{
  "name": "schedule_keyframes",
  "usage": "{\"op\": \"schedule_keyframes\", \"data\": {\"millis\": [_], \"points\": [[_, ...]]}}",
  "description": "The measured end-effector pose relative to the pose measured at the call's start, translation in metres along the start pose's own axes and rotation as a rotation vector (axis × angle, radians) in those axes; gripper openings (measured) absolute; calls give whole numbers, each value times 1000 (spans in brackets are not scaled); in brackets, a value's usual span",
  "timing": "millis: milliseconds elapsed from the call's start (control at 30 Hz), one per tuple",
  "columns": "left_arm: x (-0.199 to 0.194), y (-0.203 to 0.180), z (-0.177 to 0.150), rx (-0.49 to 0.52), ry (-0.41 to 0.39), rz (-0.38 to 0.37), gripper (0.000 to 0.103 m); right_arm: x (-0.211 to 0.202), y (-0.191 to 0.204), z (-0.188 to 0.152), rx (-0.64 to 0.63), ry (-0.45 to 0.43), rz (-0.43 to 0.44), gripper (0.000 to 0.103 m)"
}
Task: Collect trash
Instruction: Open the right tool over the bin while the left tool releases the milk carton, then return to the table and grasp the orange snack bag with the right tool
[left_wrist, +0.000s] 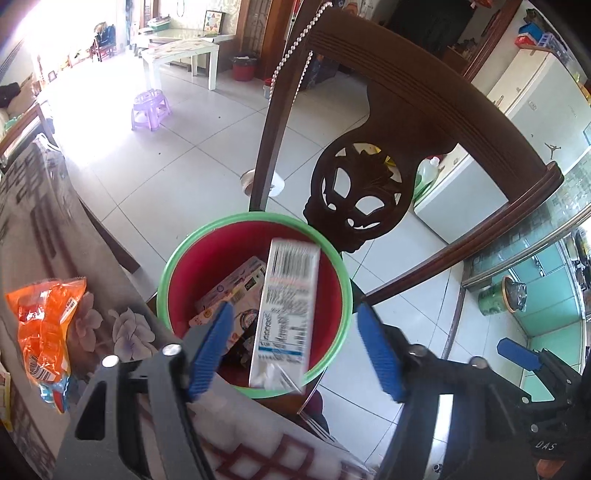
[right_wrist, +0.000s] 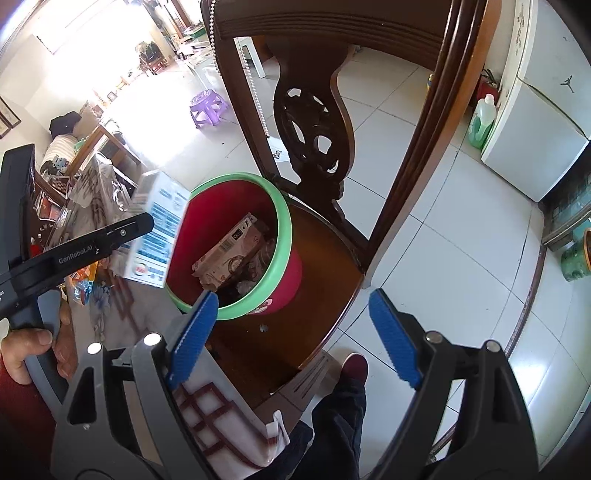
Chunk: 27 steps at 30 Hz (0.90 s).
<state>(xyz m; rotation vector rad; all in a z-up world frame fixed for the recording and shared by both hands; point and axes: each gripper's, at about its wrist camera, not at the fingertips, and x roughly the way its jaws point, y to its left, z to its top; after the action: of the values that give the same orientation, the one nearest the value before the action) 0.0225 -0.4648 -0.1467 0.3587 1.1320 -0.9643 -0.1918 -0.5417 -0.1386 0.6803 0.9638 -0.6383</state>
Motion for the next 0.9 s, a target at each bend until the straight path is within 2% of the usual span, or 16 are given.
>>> {"op": "schedule_keyframes", "data": {"millis": [167,367,467,700,900], "points": [[-29,11,-14,-35,-47,0,69,-5,10,0,-21,-11,9,82],[-79,51,-59,-143,-112,44,72,-5,40,-4,-90,0,32,82],[-98,80,-89,-221,-120,88,72,-1,64,-9,-143,12,49,82],[-137,168,-185,-445,-91,226,72,15,131,-27,-253,54,108,85],[-165,226,-252,-565,-85,329,72,42,208,-30,-329,91,201,86]]}}
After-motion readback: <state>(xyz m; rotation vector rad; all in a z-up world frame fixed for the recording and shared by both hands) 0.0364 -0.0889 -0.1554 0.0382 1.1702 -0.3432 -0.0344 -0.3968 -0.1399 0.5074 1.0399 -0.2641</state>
